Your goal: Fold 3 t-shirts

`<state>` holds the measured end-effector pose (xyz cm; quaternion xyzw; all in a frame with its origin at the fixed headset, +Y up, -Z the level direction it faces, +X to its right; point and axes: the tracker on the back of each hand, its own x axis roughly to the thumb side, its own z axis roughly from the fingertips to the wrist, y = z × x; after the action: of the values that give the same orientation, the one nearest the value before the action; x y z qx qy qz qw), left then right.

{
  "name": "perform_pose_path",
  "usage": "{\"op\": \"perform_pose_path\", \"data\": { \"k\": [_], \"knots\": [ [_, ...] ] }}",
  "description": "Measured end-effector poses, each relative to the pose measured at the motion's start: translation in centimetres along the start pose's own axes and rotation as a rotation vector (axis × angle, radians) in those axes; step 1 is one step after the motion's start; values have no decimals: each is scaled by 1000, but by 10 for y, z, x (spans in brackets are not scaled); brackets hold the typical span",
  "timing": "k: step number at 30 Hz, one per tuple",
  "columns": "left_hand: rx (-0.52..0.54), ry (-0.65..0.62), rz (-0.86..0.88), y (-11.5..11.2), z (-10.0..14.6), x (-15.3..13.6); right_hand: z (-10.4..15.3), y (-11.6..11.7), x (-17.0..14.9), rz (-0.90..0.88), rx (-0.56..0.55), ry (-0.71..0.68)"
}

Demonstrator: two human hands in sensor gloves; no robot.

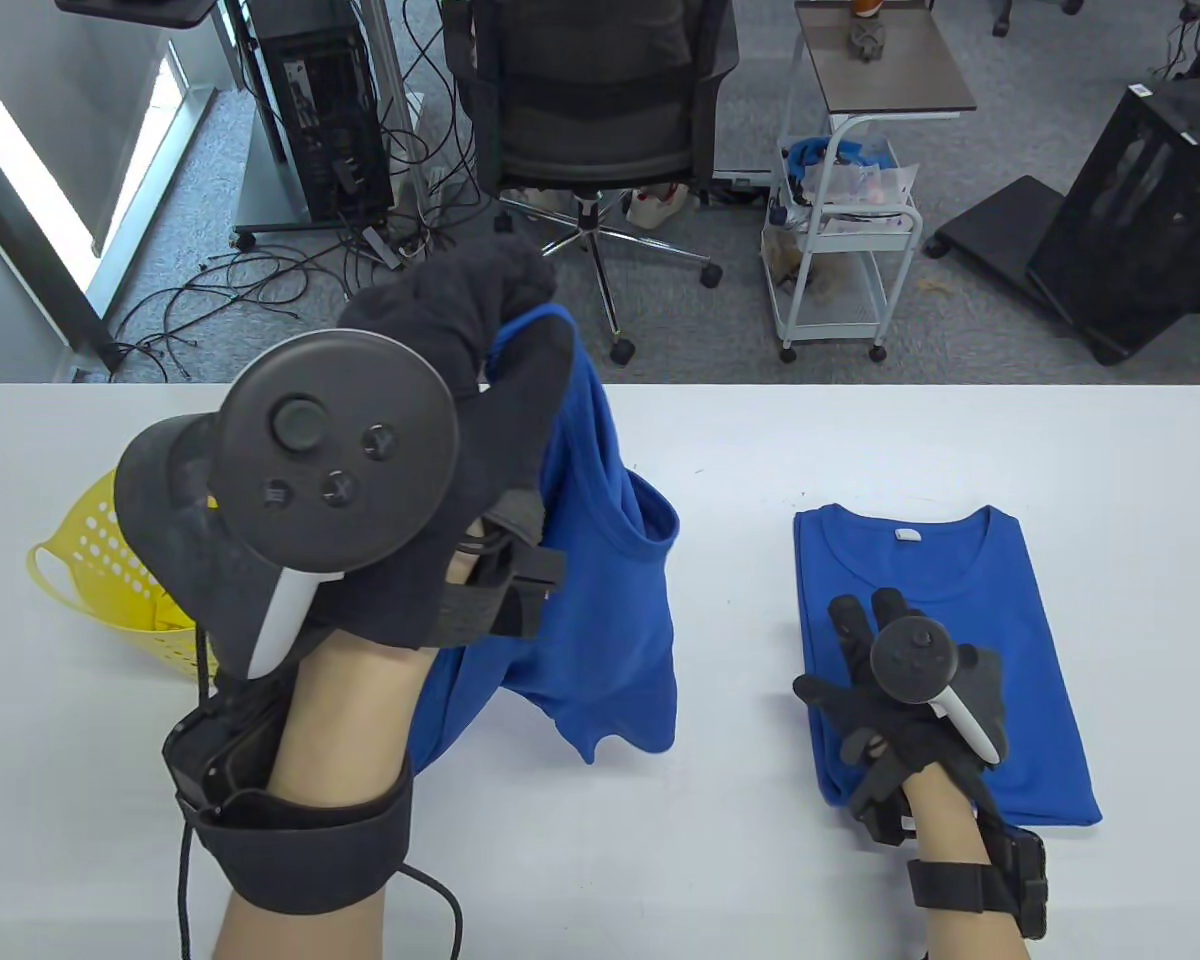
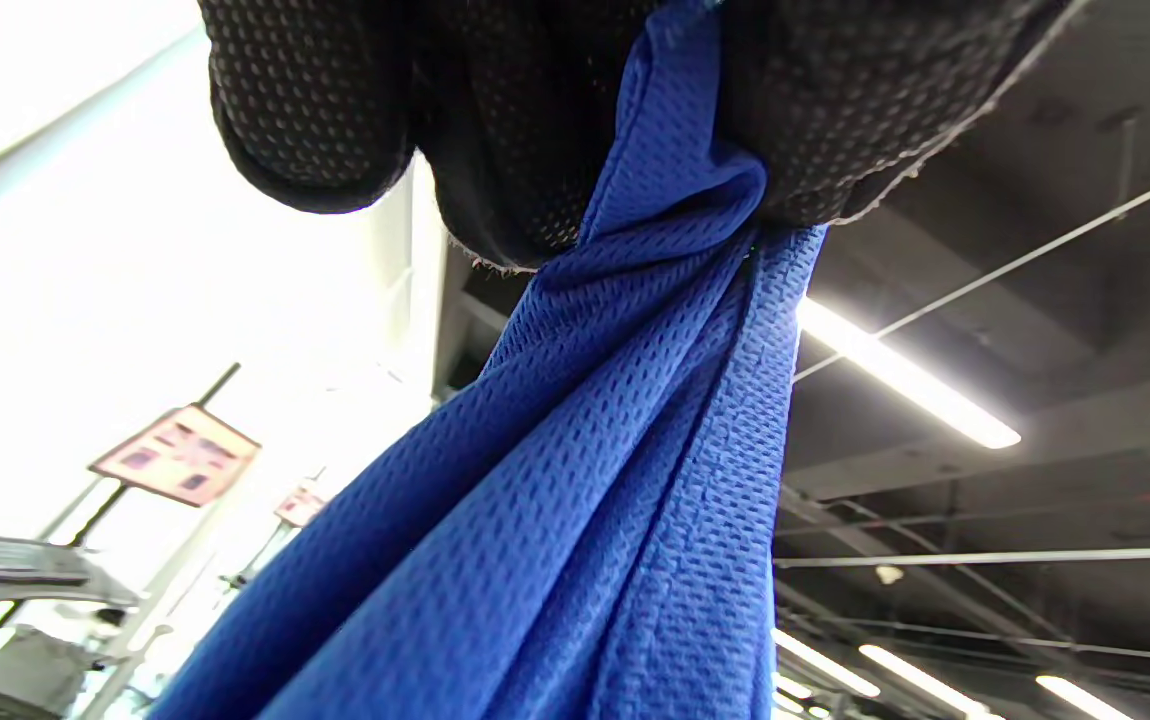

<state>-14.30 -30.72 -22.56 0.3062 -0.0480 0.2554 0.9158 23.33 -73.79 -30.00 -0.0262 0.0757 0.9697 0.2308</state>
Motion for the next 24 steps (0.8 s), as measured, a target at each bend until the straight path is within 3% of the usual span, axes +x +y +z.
{"op": "perform_pose_path", "data": {
  "k": [9, 24],
  "knots": [
    [-31, 133, -44, -14, -2, -72, 0, 3, 9, 59, -6, -21],
    [-74, 212, -107, -32, 6, -121, -2, 3, 5, 50, -1, -5]
  ]
}}
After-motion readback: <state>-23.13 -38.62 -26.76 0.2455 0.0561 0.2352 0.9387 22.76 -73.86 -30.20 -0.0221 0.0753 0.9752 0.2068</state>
